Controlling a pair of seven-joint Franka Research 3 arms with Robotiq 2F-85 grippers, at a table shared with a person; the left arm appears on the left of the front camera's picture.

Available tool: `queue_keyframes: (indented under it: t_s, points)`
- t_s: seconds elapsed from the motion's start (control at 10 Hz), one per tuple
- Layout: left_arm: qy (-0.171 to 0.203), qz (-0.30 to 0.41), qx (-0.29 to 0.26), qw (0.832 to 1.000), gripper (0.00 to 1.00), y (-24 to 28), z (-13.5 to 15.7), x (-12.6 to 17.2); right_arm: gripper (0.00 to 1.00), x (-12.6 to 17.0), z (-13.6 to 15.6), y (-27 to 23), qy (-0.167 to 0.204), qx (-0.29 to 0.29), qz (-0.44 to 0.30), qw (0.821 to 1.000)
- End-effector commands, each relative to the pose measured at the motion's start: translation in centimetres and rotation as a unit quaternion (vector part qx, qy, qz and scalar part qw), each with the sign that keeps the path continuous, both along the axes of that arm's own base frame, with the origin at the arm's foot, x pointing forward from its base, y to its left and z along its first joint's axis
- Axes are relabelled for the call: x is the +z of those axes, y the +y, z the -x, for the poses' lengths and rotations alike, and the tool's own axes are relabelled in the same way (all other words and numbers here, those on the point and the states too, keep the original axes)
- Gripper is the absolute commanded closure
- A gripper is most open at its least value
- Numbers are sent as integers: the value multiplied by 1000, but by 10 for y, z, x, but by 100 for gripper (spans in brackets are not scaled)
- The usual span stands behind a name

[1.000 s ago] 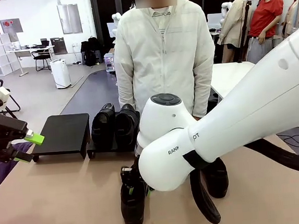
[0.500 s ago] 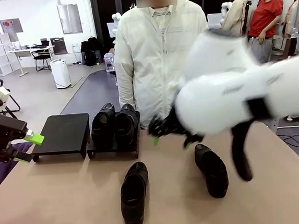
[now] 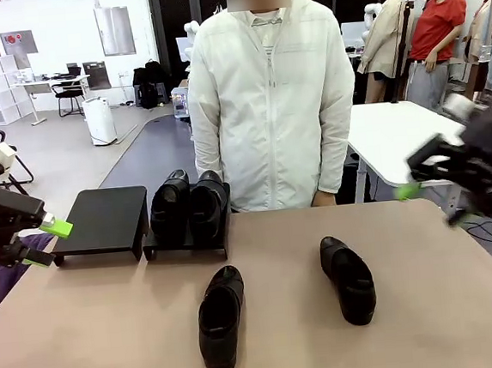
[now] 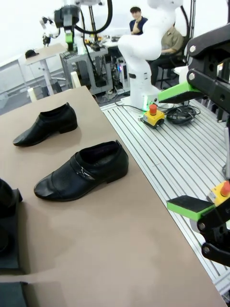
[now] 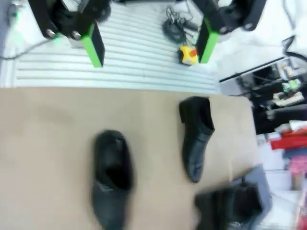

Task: Organize the shoes by placing them on the stand.
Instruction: Pick up one Shoe and place it in the middle of the table.

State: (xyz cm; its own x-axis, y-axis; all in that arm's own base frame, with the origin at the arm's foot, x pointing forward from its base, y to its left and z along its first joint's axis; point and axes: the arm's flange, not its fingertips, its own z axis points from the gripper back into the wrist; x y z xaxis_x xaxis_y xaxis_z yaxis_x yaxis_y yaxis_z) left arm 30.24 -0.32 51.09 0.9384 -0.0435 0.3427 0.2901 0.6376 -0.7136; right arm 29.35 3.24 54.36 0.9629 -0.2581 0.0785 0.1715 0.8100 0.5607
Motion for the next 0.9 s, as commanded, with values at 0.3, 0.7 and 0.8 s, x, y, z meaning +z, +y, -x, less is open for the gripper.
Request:
queue_keyframes:
  t_s: [0.3,0.7,0.8]
  points:
    - [-7,5,-8,1000,0,1,0,-1,0,-7,18,-64,47,-68,-33,996]
    - [-7,5,-8,1000,0,1,0,-1,0,-7,18,-64,47,-68,-33,996]
    - [-7,5,-8,1000,0,1,0,-1,0,-7,18,-64,47,-68,-33,996]
